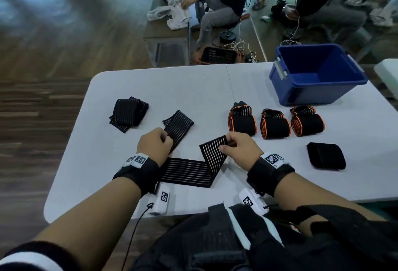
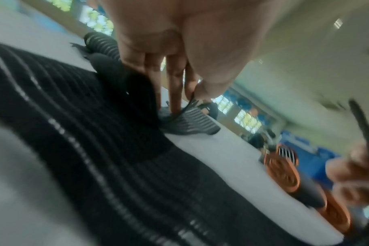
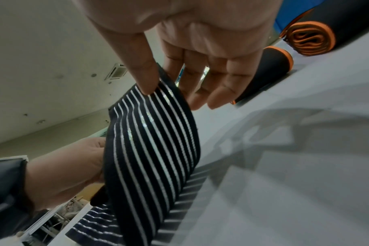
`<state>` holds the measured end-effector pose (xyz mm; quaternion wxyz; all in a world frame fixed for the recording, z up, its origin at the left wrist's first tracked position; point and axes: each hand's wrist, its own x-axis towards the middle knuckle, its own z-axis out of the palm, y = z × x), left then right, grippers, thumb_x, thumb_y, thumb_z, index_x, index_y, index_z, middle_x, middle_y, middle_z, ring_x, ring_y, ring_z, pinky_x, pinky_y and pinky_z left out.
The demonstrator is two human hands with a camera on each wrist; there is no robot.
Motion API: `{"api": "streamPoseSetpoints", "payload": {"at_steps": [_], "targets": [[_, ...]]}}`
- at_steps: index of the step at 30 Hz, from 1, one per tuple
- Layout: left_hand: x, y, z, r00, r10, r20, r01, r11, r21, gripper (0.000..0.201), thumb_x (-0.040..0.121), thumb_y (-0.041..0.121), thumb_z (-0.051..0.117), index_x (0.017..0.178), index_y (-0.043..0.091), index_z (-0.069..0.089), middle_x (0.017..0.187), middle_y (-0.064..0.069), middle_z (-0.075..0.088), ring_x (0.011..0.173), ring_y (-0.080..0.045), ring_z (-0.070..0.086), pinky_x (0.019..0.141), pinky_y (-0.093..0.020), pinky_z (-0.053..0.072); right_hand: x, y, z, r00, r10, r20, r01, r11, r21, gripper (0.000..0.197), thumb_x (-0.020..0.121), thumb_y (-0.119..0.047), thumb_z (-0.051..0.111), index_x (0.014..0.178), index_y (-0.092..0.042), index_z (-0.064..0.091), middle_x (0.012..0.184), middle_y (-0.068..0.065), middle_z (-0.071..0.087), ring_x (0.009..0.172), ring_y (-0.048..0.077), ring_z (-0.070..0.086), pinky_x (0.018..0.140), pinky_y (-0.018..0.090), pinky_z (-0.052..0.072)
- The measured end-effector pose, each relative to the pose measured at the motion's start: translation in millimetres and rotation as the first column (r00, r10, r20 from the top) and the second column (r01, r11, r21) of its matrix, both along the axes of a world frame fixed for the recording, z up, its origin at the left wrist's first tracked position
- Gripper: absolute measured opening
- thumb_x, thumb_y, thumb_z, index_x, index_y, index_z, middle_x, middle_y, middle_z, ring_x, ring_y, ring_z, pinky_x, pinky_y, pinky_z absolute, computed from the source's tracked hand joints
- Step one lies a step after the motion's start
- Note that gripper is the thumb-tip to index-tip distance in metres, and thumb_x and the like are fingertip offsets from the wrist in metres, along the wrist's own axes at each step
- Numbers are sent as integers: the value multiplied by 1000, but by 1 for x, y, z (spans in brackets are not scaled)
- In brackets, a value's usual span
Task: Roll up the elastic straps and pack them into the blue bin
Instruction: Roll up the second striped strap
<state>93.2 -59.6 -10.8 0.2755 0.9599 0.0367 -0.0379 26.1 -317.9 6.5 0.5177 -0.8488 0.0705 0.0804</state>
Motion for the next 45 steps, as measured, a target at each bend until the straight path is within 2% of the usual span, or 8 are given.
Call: {"api": "streamPoseSetpoints", "payload": {"at_steps": [7, 11, 15, 19, 26, 31, 36, 45], "targets": [[-8, -4, 75, 976, 145, 160, -32, 829, -558, 18, 86, 10, 68, 92, 26, 73, 80, 4, 73, 72, -9, 68, 77, -32, 58, 23, 20, 56, 989, 29, 146, -57, 980, 188, 13, 91, -9, 67, 81, -16, 70, 70, 6, 60, 62, 10, 52, 62, 27, 47], [-11, -14, 123, 967, 146, 207, 47, 700, -713, 13, 90, 8, 68, 96, 14, 77, 87, -10, 77, 84, -30, 75, 82, -45, 62, 38, 38, 97, 972, 33, 234, -98, 957, 273, 23, 92, -13, 68, 74, -27, 70, 67, -3, 64, 63, 14, 59, 59, 32, 53], [-19, -23, 159, 972, 127, 197, 88, 580, -810, 19, 96, 1, 61, 93, 12, 75, 89, -12, 78, 83, -23, 74, 73, -32, 60, 50, 47, 129, 955, -21, 296, -77, 945, 318, 7, 90, -12, 70, 86, -6, 69, 72, 5, 67, 64, 14, 64, 55, 29, 55], [-26, -27, 178, 981, 81, 177, 115, 490, -864, 23, 97, -2, 56, 91, 11, 74, 87, -11, 76, 75, -19, 72, 62, -21, 54, 52, 45, 147, 946, -54, 320, -77, 920, 385, 21, 88, -10, 73, 106, -12, 63, 73, 13, 67, 64, 15, 64, 55, 31, 56], [-30, -38, 190, 969, 78, 233, 165, 495, -853, 25, 99, 5, 57, 93, 19, 76, 92, -12, 76, 85, -25, 71, 75, -35, 53, 48, 36, 158, 940, -44, 337, -106, 905, 412, 8, 89, -8, 70, 92, -15, 69, 75, 12, 64, 66, 16, 62, 54, 29, 52], [-38, -51, 194, 909, 96, 406, 308, 503, -808, 25, 86, 30, 72, 108, 24, 62, 91, -15, 73, 80, -23, 70, 70, -33, 57, 45, 32, 167, 922, -103, 374, -75, 899, 432, 5, 86, -15, 73, 90, -17, 71, 87, 27, 68, 72, 32, 66, 63, 45, 57], [-40, -63, 200, 845, 214, 491, 326, 521, -789, 25, 90, -1, 70, 96, 20, 57, 81, -9, 67, 73, -20, 66, 67, -34, 52, 38, 30, 180, 885, -140, 444, -66, 906, 418, 23, 87, -15, 75, 103, -24, 61, 67, 4, 65, 64, 19, 61, 66, 42, 54], [-38, -72, 226, 761, 191, 620, 410, 599, -687, 21, 90, -3, 68, 95, 17, 68, 87, 5, 70, 82, -11, 66, 75, -24, 52, 31, 24, 210, 725, -185, 663, -53, 945, 322, 16, 86, -15, 75, 91, -29, 70, 79, -11, 70, 73, 7, 66, 68, 29, 56]]}}
